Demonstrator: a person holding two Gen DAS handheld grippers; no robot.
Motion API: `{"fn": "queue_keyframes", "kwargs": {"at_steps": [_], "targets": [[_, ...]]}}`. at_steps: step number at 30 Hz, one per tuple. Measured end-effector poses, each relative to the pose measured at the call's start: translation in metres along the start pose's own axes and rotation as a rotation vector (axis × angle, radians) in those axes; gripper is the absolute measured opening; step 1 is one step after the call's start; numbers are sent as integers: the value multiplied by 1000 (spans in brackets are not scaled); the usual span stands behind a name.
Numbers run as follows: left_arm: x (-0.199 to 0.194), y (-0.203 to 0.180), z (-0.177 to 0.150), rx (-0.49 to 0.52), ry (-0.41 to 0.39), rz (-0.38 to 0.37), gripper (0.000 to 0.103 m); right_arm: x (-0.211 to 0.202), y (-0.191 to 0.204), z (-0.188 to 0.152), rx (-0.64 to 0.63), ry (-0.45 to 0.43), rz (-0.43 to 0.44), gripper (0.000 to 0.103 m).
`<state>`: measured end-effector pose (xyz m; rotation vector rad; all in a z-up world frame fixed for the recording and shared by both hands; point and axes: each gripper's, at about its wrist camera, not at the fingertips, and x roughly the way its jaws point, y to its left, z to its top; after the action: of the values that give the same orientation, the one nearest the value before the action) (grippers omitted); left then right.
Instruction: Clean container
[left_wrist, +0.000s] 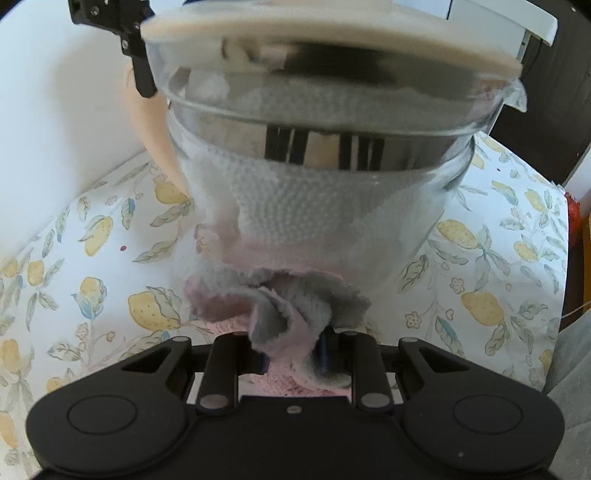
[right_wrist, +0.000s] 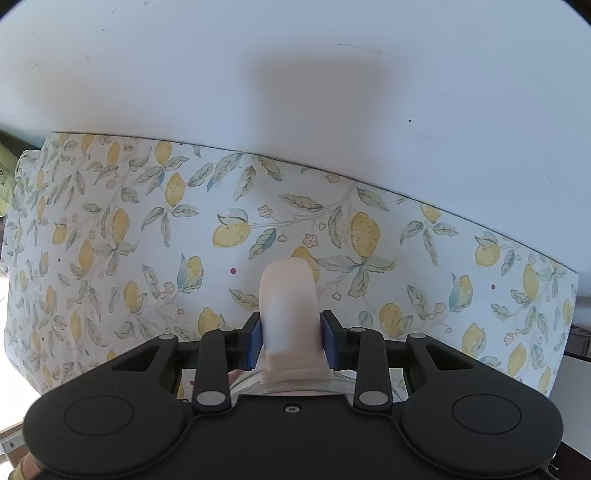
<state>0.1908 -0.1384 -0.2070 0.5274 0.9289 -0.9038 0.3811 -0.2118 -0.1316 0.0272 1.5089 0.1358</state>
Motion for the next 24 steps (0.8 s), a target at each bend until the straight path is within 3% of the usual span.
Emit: {"fn": "queue_keyframes", "kwargs": {"at_steps": [16,24], "targets": [[-61,-20,40,170,-58,41,22,-5,-45,-21,101,-20,87,37],[-60,-31,52,230,-34,47,22,-7,-69,-31,149,-27,125,37]]}}
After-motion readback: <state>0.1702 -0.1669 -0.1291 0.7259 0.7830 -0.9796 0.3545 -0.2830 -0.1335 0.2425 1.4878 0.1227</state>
